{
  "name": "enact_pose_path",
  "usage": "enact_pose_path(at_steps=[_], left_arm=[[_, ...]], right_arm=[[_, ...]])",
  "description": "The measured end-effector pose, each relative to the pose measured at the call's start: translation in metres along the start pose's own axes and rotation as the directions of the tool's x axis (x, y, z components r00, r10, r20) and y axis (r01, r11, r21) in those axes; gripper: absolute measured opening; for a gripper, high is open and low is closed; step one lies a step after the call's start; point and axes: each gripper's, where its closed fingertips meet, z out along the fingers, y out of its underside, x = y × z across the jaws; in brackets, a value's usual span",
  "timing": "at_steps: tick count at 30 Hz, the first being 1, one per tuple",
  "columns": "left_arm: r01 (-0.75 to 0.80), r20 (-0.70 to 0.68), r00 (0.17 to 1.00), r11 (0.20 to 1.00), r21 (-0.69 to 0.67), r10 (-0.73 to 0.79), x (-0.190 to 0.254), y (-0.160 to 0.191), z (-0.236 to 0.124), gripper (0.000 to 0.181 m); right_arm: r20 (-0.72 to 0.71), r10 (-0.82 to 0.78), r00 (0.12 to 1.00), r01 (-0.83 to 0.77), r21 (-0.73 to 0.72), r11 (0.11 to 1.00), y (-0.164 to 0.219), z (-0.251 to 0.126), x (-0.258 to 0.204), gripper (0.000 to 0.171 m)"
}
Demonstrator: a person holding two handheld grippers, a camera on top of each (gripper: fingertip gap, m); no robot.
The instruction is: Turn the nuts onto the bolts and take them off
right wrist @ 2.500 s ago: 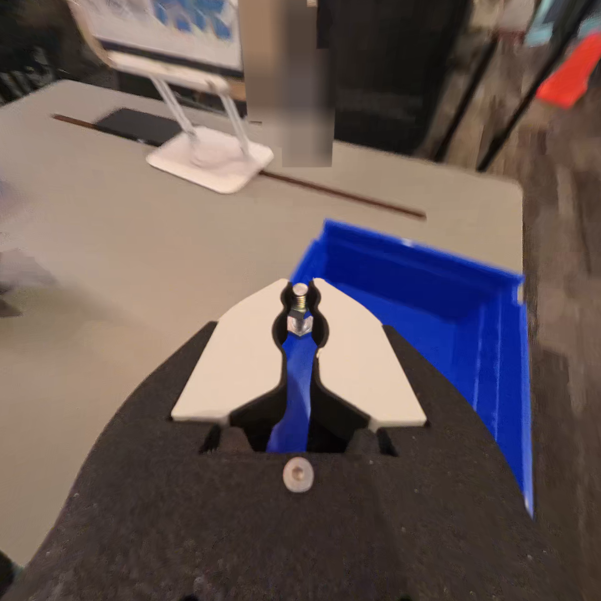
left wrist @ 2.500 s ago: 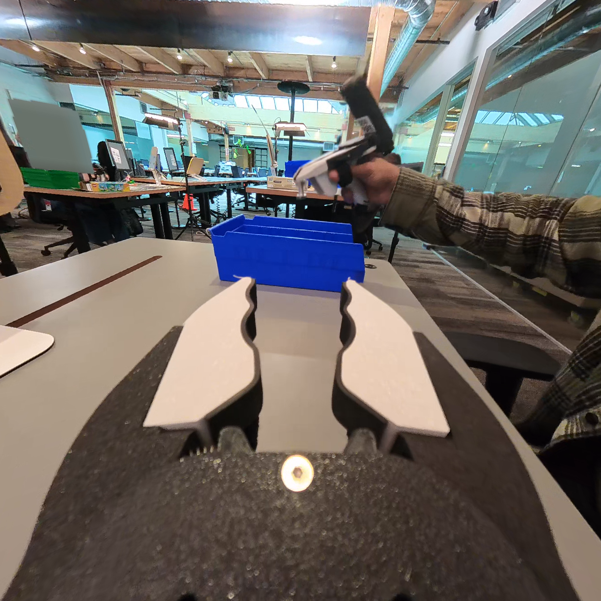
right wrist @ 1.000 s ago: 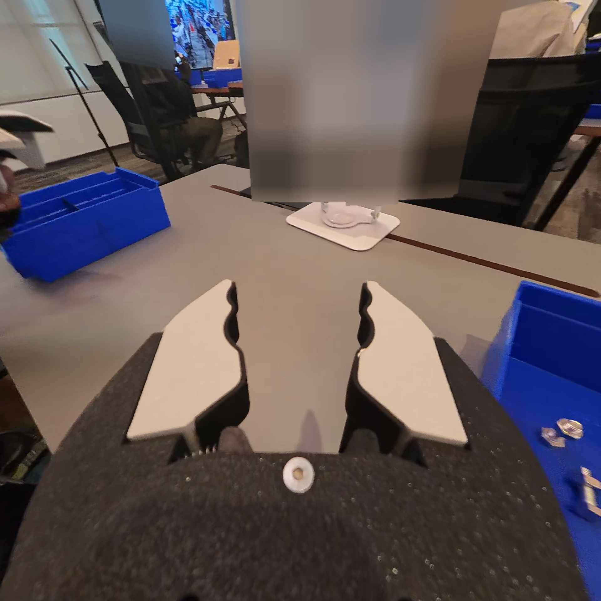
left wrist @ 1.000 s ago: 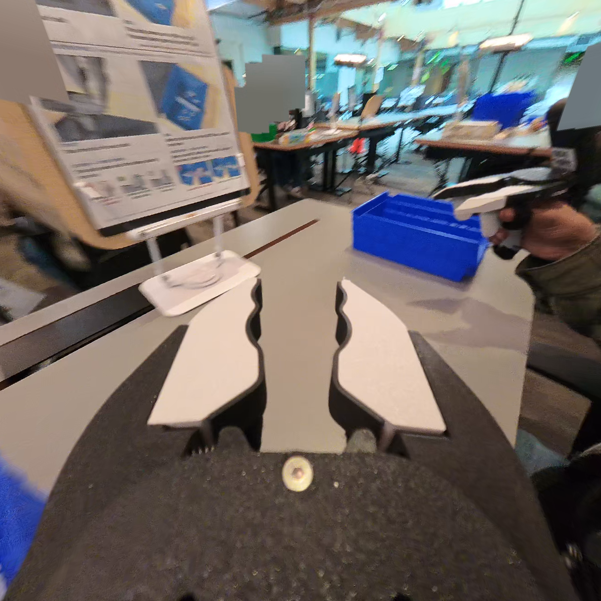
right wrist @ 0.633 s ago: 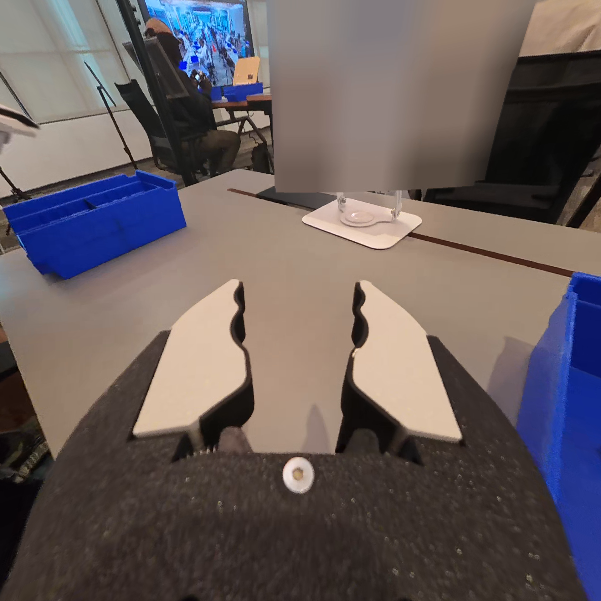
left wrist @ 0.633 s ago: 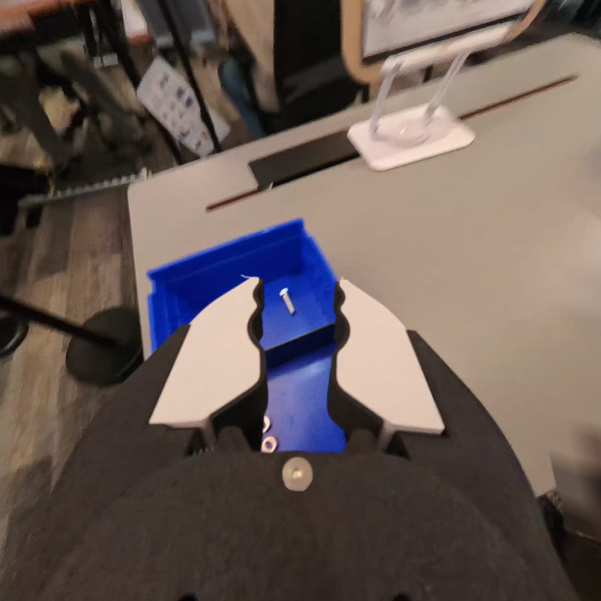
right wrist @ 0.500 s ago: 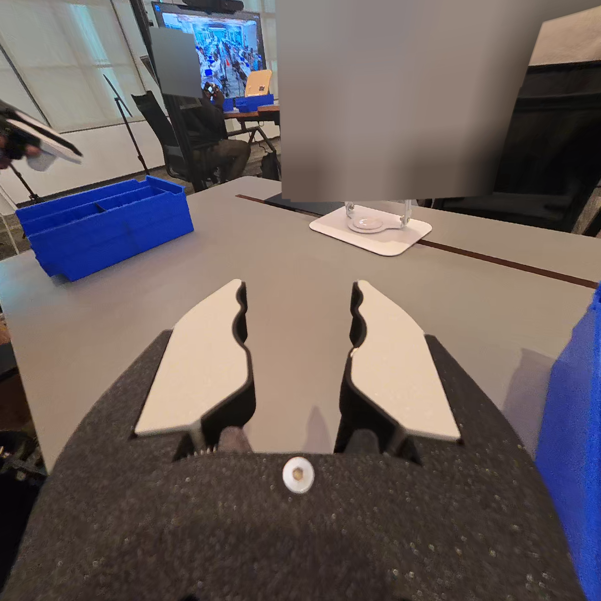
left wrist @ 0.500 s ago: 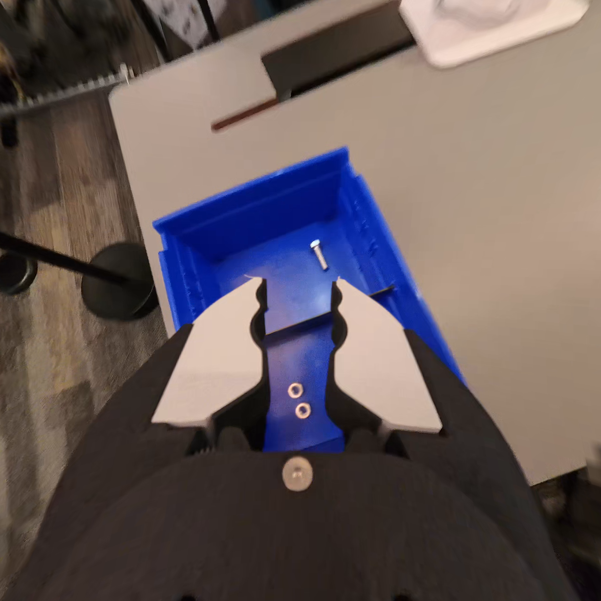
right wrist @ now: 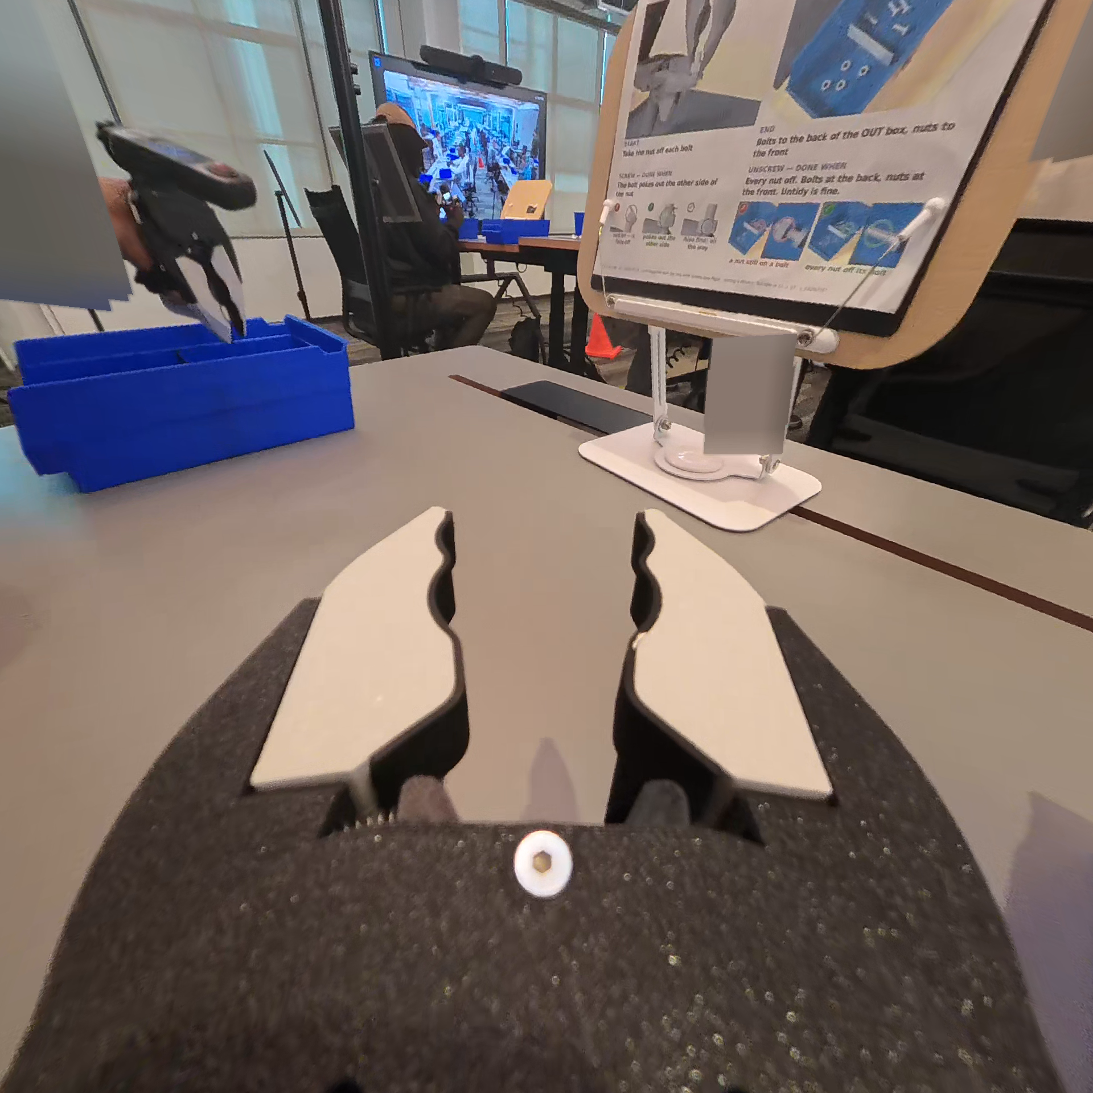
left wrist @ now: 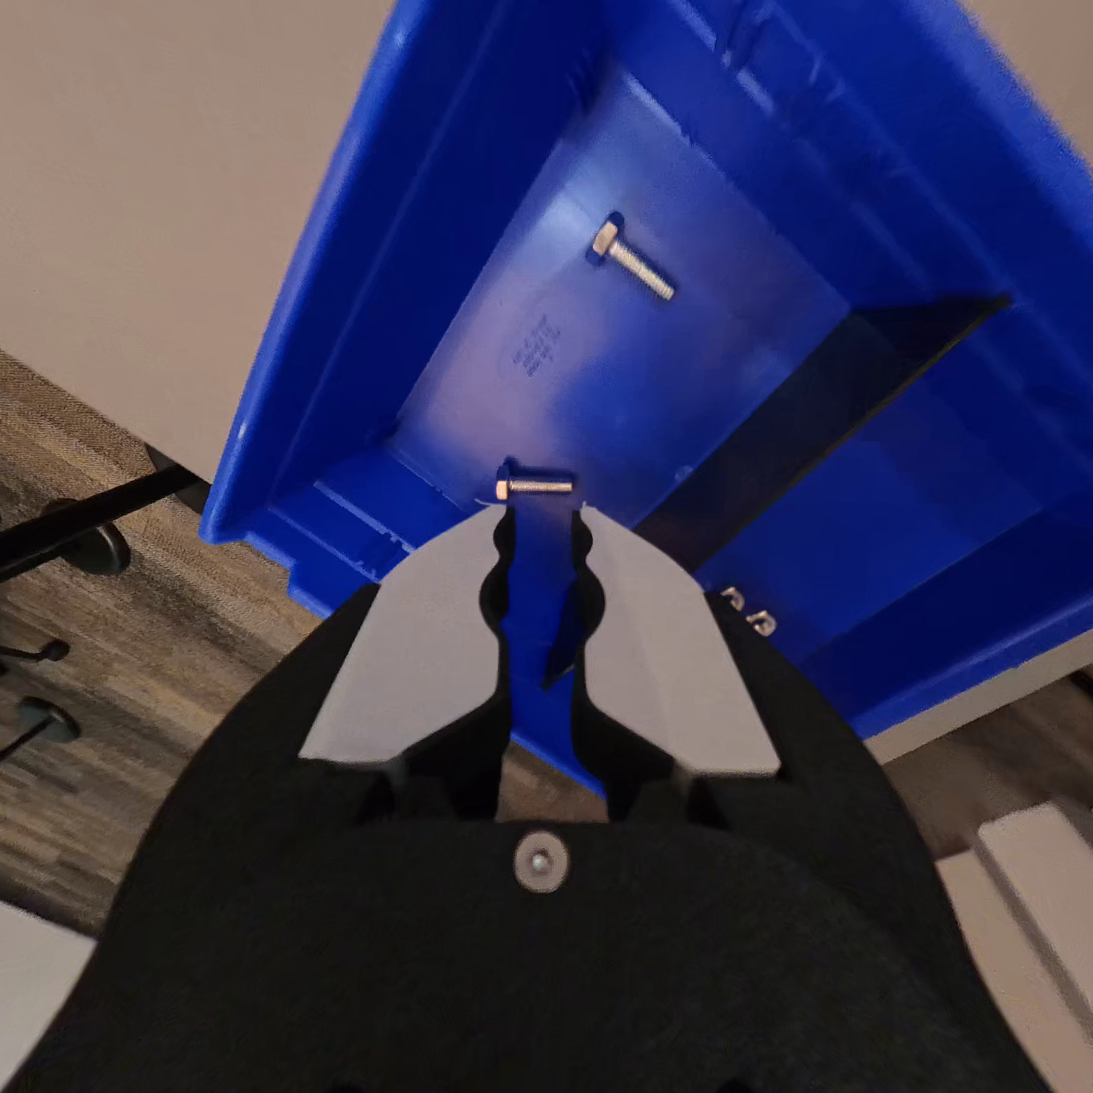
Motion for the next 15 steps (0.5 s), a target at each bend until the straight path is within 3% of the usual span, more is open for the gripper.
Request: enact_pose_path(at_steps=[7,15], left_arm=[[-0.182,-0.038,0.983,0.971,-0.156,0.178,-0.008,0.017,0.025,0.016],[-0.438,-0.035,0.898,0.882,-0.170,0.439,-0.006,0.004,0.035,0.016]], right_arm=[[0.007,-0.021,1.000,0.021,-0.003,1.000,0.002,0.024,0.000,0.057],[-0.004,-0.045,0.999,0.045,0.014,0.999,0.004,0.026,0.002,0.057]])
